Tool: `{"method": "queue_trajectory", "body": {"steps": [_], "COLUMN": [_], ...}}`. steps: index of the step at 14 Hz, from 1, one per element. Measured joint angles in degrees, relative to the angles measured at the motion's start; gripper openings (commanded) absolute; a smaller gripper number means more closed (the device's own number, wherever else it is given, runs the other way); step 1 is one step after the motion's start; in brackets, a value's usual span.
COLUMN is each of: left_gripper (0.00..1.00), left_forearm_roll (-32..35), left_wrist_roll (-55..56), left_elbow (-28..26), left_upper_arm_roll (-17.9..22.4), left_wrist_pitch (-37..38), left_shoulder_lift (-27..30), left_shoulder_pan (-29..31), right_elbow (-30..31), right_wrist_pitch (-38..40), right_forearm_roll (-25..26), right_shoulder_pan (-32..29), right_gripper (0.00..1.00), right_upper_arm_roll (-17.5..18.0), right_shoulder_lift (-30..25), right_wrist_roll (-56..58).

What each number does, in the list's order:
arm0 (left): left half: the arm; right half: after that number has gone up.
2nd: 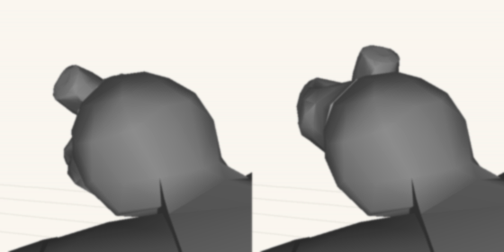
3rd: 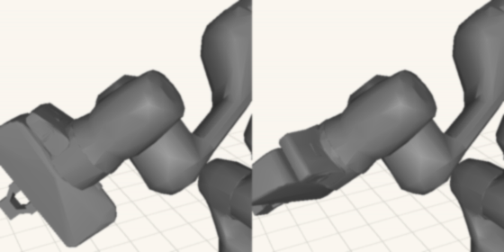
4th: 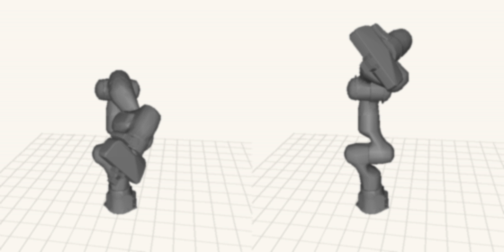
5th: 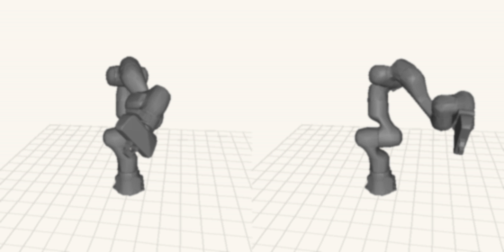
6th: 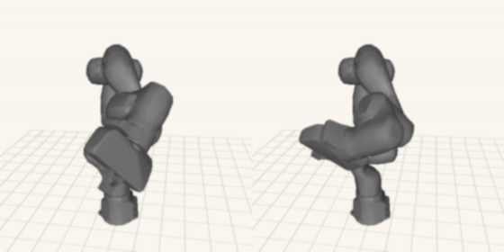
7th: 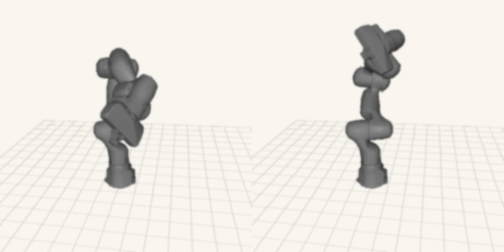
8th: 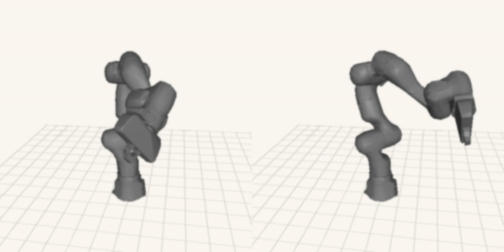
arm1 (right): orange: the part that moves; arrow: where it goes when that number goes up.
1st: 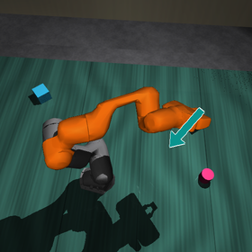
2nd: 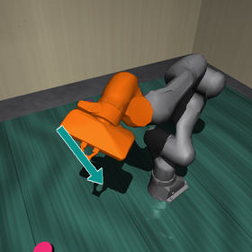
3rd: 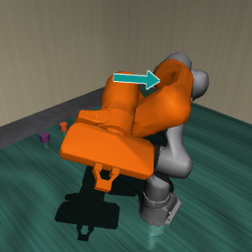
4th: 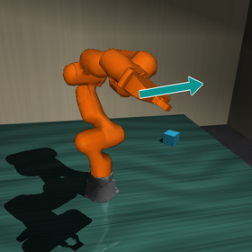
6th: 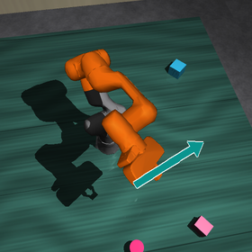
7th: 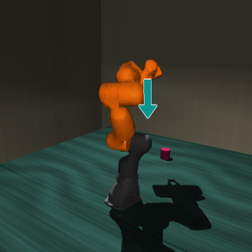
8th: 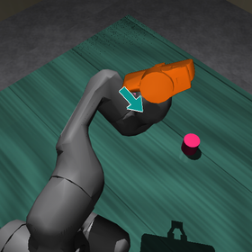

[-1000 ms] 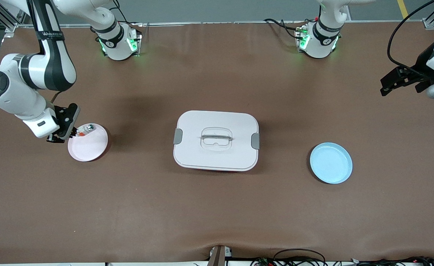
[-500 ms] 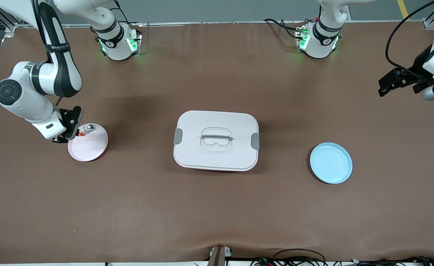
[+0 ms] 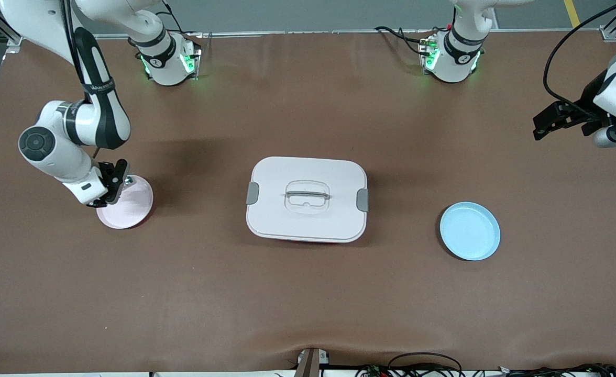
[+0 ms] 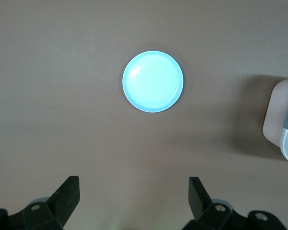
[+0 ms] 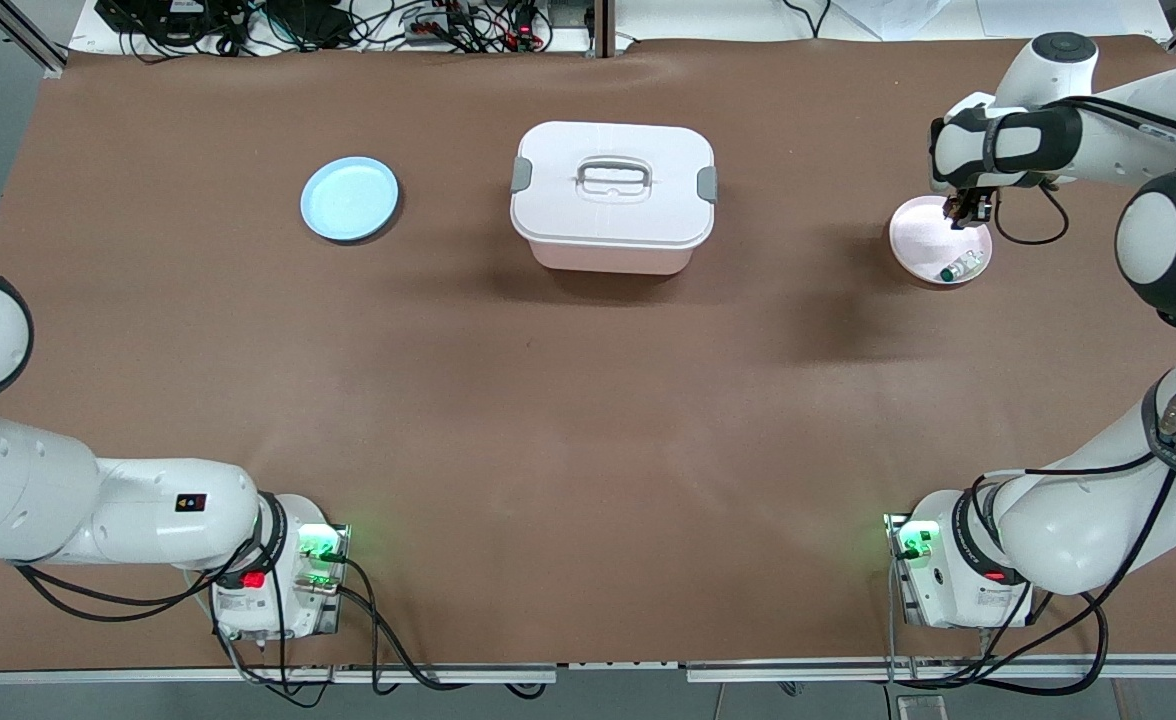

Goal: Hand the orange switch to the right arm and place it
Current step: 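Lower the switch onto the white plate with the right gripper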

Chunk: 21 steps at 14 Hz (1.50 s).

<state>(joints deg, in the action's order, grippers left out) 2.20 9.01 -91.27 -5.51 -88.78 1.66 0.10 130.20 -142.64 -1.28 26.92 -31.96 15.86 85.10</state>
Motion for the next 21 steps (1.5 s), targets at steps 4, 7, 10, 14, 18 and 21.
{"method": "queue_trajectory", "body": {"steps": [4,7,10,14,18,21], "left_gripper": [1.0,1.0,1.0,1.0,1.0,1.0], "left_forearm_roll": [0.0,0.0,0.0,0.0,0.0,0.0], "left_wrist_roll": [0.0,0.0,0.0,0.0,0.0,0.0], "left_elbow": [0.0,0.0,0.0,0.0,0.0,0.0], "left_upper_arm_roll": [0.0,0.0,0.0,-0.1,-0.1,-0.5], "left_wrist_pitch": [-0.1,-0.2,-0.7,-1.5,-1.8,-1.8], "left_shoulder_lift": [0.0,0.0,0.0,-0.4,-0.6,-0.7], "left_shoulder_pan": [0.0,0.0,-0.1,-0.1,-0.2,-0.2], "right_elbow": [0.1,0.1,0.0,0.0,0.0,0.0], "right_wrist_pitch": [-3.9,-6.0,-7.3,-8.1,-8.7,-8.7], "right_forearm_roll": [-4.6,-10.3,-11.8,-11.9,-12.0,-12.0], "right_shoulder_pan": [0.0,-0.1,-0.3,-0.5,-0.5,-0.6], "right_gripper": [0.0,0.0,0.0,0.0,0.03,0.07], "right_upper_arm_roll": [1.6,2.5,2.6,2.6,3.1,3.2], "right_shoulder_lift": [3.5,6.3,7.9,8.5,8.8,8.9], "right_wrist_roll": [1.4,6.1,7.8,8.1,8.2,8.2]}}
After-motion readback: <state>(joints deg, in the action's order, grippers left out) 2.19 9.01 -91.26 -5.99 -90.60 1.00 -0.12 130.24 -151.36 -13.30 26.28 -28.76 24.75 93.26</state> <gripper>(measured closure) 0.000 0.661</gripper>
